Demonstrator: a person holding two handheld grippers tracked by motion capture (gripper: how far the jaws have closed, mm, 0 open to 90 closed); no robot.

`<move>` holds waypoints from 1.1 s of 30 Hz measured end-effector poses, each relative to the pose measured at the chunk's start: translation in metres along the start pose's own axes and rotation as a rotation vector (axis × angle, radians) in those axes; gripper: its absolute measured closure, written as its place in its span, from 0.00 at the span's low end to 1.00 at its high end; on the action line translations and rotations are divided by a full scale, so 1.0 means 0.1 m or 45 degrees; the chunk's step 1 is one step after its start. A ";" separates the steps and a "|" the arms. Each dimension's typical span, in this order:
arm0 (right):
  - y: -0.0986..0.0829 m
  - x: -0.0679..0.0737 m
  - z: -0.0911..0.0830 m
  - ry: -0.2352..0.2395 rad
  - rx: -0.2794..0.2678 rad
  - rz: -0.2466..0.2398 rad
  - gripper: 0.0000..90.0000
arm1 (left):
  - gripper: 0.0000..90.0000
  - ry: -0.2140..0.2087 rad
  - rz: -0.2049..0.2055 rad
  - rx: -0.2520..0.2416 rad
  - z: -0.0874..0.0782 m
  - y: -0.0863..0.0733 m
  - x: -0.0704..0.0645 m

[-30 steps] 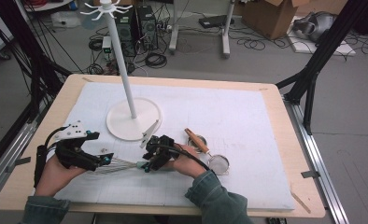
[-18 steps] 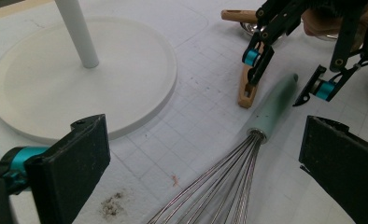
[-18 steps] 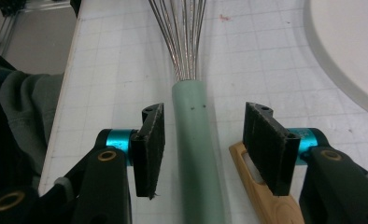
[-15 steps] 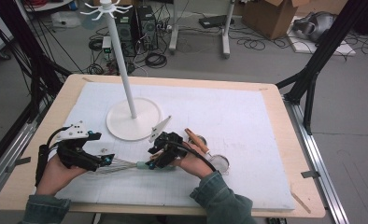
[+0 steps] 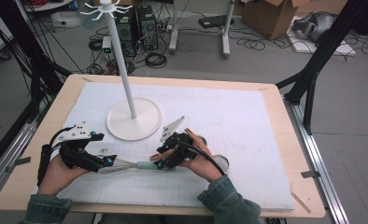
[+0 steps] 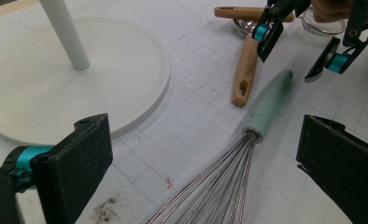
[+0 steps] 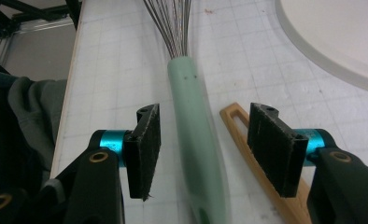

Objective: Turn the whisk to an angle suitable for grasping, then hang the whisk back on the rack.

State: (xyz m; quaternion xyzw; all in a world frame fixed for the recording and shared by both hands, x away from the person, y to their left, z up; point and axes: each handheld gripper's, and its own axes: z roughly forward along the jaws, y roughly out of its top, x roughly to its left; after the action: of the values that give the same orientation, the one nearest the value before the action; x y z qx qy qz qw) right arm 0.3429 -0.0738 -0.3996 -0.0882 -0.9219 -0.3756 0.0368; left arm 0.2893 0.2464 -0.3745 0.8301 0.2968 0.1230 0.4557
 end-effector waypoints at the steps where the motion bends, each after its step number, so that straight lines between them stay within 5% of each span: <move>1: -0.05 0.01 -0.04 -0.008 -0.001 0.004 0.49 | 0.05 -0.004 0.007 0.000 0.01 0.01 0.00; 16: -0.27 0.07 -0.24 -0.057 -0.013 0.032 0.49 | 0.23 -0.108 0.168 0.028 0.16 0.18 -0.07; 25: -0.31 0.06 -0.25 -0.060 -0.008 0.040 0.49 | 0.29 -0.163 0.214 0.036 0.23 0.27 -0.05; 33: -0.30 0.07 -0.18 -0.052 0.042 0.022 0.52 | 0.35 -0.216 0.251 0.104 0.34 0.28 -0.08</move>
State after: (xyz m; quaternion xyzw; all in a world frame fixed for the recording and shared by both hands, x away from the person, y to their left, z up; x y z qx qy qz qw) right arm 0.3308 -0.1065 -0.4065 -0.1031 -0.9277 -0.3581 0.0224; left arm 0.3098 0.2069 -0.3701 0.8806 0.1788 0.0845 0.4306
